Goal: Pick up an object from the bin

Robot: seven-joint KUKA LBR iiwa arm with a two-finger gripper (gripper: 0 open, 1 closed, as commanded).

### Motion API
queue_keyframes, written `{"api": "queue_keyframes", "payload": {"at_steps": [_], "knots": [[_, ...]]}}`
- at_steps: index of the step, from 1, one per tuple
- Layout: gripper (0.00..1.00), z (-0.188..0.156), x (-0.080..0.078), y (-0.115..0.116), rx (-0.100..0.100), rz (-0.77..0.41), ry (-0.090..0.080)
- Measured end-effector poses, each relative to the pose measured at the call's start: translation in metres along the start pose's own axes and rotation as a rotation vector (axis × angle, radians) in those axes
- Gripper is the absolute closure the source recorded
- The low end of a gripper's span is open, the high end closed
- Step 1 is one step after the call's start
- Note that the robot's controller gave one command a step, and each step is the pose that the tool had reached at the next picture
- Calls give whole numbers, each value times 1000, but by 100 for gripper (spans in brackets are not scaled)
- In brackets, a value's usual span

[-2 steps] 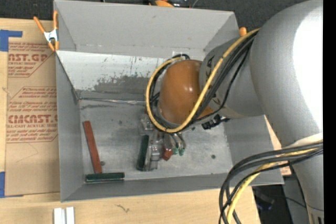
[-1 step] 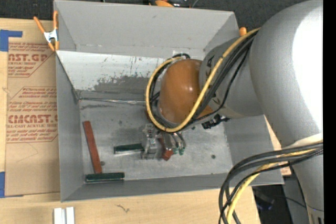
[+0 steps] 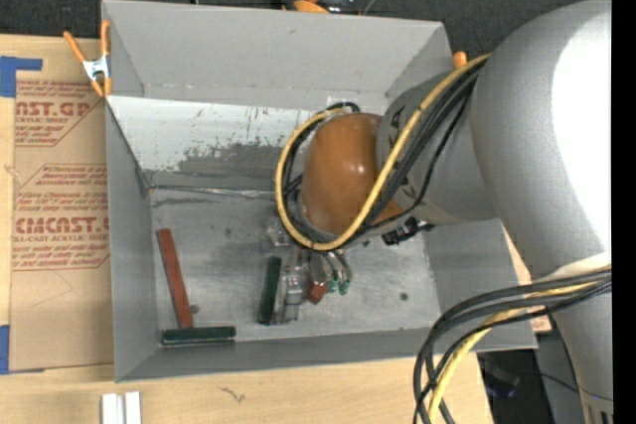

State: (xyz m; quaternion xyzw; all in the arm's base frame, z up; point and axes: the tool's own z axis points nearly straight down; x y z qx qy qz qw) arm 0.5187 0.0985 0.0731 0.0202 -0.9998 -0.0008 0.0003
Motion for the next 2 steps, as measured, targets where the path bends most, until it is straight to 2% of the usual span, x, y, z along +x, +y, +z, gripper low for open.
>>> {"api": "queue_keyframes", "payload": {"at_steps": [1, 2], "knots": [[100, 0, 0, 0, 0, 0, -1], [100, -163, -8, -6, -1, 60, -10]]}}
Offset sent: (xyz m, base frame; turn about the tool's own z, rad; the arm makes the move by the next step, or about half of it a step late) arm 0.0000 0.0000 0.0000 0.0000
